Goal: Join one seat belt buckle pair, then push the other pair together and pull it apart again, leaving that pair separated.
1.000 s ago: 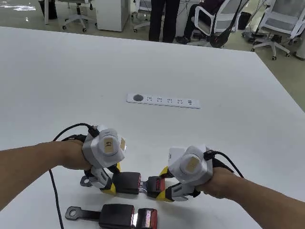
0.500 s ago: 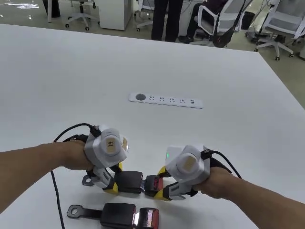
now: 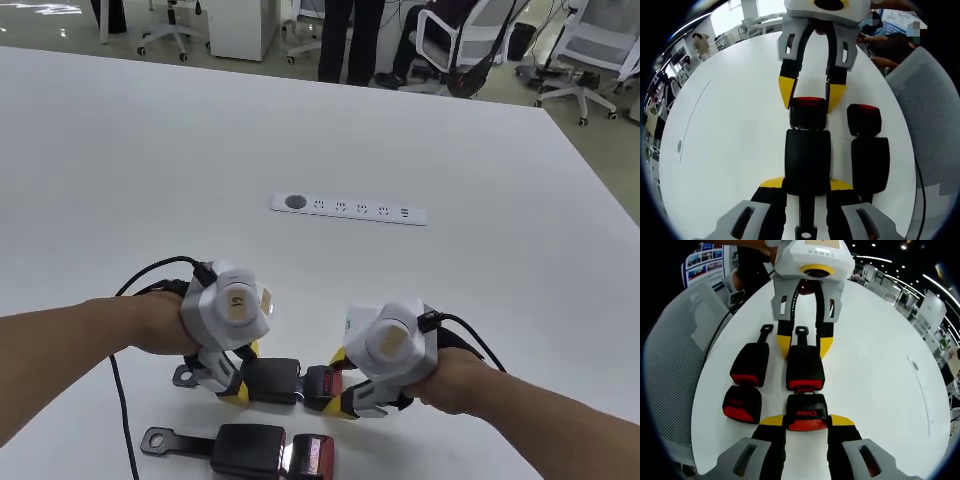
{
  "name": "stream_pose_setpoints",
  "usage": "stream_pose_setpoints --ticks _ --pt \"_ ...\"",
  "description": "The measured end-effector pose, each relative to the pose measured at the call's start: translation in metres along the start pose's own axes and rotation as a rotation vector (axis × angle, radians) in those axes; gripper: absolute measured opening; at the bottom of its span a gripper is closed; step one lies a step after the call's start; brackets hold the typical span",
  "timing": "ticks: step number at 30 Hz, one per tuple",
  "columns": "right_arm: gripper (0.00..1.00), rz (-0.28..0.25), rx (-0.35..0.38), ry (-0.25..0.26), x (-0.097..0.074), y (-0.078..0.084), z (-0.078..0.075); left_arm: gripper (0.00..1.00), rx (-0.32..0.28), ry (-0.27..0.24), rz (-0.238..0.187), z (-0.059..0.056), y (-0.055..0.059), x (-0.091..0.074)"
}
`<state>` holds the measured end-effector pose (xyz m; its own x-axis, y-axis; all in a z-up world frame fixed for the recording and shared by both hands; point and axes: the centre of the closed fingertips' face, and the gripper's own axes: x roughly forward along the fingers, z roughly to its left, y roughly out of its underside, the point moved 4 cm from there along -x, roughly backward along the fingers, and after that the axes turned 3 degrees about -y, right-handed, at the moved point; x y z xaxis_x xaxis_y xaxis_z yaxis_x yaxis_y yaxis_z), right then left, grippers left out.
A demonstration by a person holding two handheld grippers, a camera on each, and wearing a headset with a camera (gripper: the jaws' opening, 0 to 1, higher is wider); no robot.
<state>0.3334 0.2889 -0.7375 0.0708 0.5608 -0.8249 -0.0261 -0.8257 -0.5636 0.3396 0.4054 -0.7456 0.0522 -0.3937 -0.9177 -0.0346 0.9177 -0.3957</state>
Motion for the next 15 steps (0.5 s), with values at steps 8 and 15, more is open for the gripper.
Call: stream_pose_setpoints --ticks 8,15 --pt "0.27 0.007 0.009 0.006 0.0010 0.0008 0.0007 0.31 -0.004 -0.005 0.011 -0.0013 -0.0011 -0.0004" --pt "0.28 0.008 0.000 0.004 0.0013 0.0019 0.0011 0.31 -0.004 -0.006 0.009 -0.0012 -0.0010 -0.0002"
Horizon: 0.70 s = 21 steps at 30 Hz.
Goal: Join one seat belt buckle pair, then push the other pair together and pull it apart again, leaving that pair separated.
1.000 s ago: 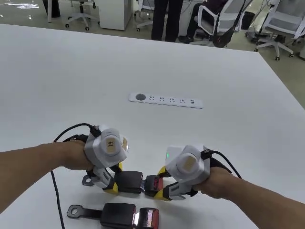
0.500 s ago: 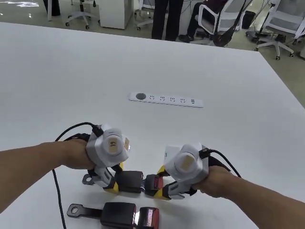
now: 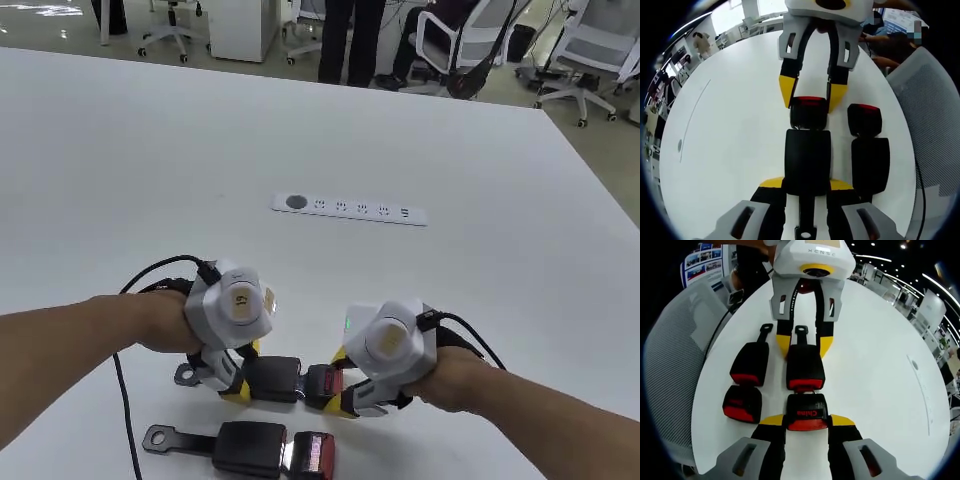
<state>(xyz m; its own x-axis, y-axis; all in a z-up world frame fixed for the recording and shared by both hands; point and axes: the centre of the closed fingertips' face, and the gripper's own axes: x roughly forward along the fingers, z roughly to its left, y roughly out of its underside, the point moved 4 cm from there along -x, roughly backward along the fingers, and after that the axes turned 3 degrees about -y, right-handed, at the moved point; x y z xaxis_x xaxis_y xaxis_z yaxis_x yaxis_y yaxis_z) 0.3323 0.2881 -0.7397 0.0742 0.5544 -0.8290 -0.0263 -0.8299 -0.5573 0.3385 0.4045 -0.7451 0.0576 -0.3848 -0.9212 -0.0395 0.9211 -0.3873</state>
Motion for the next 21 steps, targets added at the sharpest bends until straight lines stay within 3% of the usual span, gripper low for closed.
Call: stream_pose_setpoints --ticks 11,21 --pt "0.28 0.032 -0.003 0.002 -0.006 0.010 0.002 0.32 0.007 0.005 0.024 -0.001 -0.002 0.000" --pt "0.29 0.021 0.004 0.007 -0.008 0.015 0.001 0.32 0.020 0.007 0.053 -0.002 -0.004 0.001"
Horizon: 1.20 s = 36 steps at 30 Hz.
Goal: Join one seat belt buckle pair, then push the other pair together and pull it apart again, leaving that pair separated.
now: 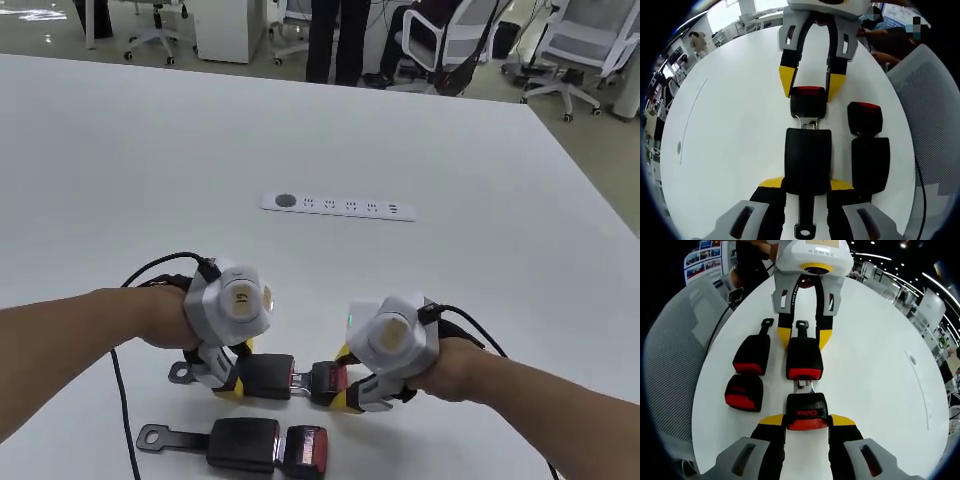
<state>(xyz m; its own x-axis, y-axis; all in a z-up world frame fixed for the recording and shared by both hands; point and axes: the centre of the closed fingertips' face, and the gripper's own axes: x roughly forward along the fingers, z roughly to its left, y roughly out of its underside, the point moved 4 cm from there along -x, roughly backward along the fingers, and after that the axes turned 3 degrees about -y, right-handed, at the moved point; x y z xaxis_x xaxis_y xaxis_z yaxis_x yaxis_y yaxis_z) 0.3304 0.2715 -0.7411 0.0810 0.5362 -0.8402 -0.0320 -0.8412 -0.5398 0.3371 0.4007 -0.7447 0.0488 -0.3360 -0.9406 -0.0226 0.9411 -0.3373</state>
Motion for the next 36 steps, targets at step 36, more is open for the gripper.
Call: stream_pose_setpoints --ticks 36 --pt "0.30 0.090 -0.027 -0.003 -0.026 0.038 -0.004 0.32 -0.009 -0.004 -0.013 0.001 0.000 0.000"
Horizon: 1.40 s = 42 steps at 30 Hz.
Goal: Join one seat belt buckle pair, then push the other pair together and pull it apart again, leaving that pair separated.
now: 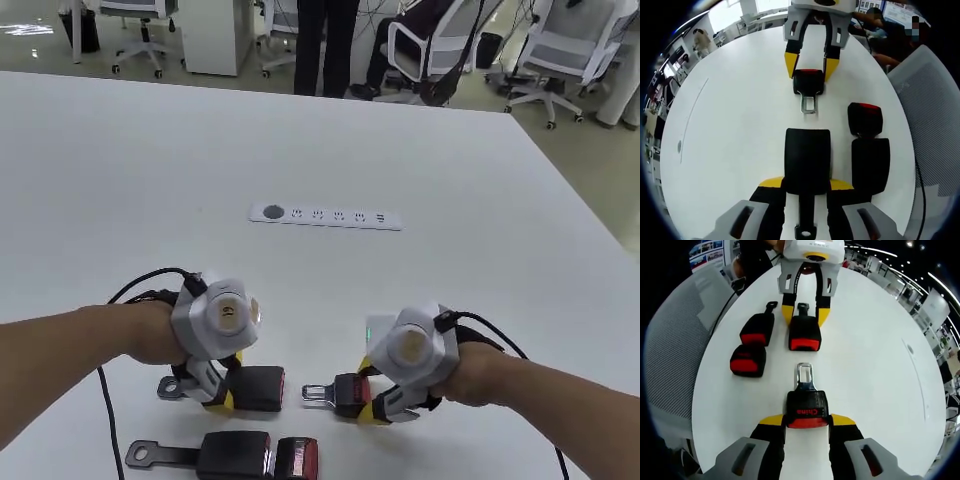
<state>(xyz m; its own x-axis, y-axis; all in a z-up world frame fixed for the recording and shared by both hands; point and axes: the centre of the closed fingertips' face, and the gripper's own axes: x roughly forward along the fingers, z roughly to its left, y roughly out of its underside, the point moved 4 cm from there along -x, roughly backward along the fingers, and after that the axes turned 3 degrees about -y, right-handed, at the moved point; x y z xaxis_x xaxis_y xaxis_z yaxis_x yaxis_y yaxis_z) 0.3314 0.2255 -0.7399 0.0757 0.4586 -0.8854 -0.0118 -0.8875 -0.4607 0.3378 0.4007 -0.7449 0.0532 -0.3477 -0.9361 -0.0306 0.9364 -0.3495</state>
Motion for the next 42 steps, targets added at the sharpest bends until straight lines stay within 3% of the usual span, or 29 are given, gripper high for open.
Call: stream_pose_setpoints --ticks 19,27,35,42 --pt "0.31 0.065 -0.005 -0.008 -0.011 0.026 0.002 0.32 -0.003 0.002 -0.003 0.001 0.000 0.000" --pt "0.31 0.063 -0.021 0.000 -0.012 0.027 0.000 0.33 -0.012 0.004 -0.006 0.001 0.001 0.000" --pt "0.40 0.054 -0.002 0.016 -0.014 0.030 0.001 0.35 -0.014 0.006 -0.002 -0.001 0.001 0.000" --pt "0.43 0.039 0.020 0.028 -0.019 0.036 0.005 0.36 -0.028 -0.014 -0.032 0.002 0.001 -0.007"
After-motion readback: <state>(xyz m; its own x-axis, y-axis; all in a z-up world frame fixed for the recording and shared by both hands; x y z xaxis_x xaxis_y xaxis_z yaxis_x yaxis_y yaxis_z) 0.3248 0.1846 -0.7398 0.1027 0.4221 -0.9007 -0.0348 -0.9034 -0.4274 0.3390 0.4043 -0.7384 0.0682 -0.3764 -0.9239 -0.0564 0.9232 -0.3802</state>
